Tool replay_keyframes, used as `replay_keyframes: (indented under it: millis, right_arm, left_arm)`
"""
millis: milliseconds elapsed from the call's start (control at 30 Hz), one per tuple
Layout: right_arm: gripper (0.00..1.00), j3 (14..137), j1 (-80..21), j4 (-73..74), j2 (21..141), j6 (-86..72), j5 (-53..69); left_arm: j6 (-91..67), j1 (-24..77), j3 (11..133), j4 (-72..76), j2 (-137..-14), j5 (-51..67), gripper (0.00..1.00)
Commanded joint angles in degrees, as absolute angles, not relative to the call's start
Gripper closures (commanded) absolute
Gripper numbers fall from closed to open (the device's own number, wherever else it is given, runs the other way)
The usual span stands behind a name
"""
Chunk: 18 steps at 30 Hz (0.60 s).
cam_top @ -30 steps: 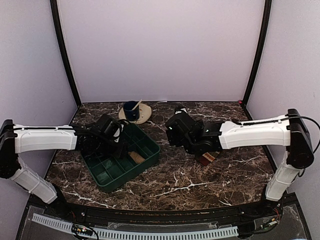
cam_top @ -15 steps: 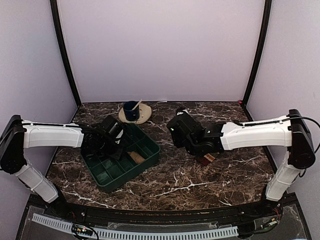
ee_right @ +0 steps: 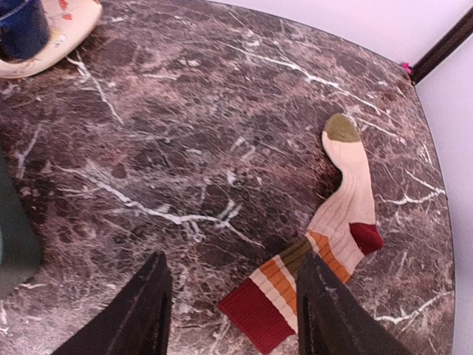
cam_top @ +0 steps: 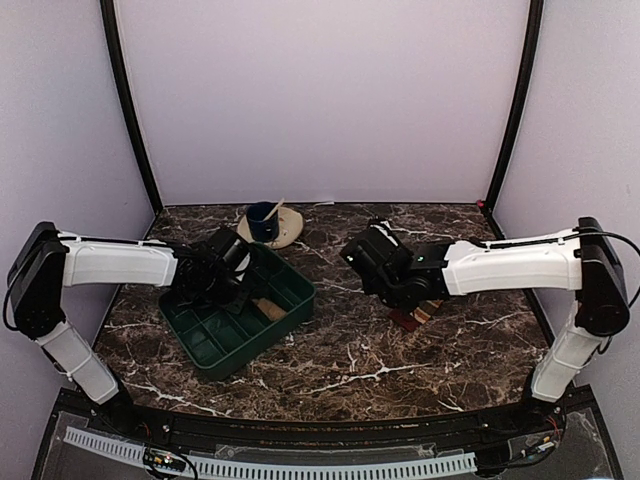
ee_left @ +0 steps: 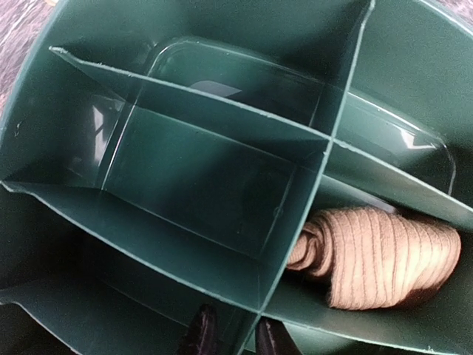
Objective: Roll the socks
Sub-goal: Move the storage box to the corner of the board.
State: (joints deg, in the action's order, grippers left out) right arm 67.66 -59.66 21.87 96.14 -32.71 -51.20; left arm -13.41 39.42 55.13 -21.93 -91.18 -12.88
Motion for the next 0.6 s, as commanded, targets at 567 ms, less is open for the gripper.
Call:
replay_keyframes:
  millis: [567]
  right_arm:
    - [0.26, 62.3, -54.7, 28.6, 100.4, -37.8, -44.8]
  left_arm:
    - [-16.3, 26.6, 53.5, -30.4, -88.9, -18.7, 0.84]
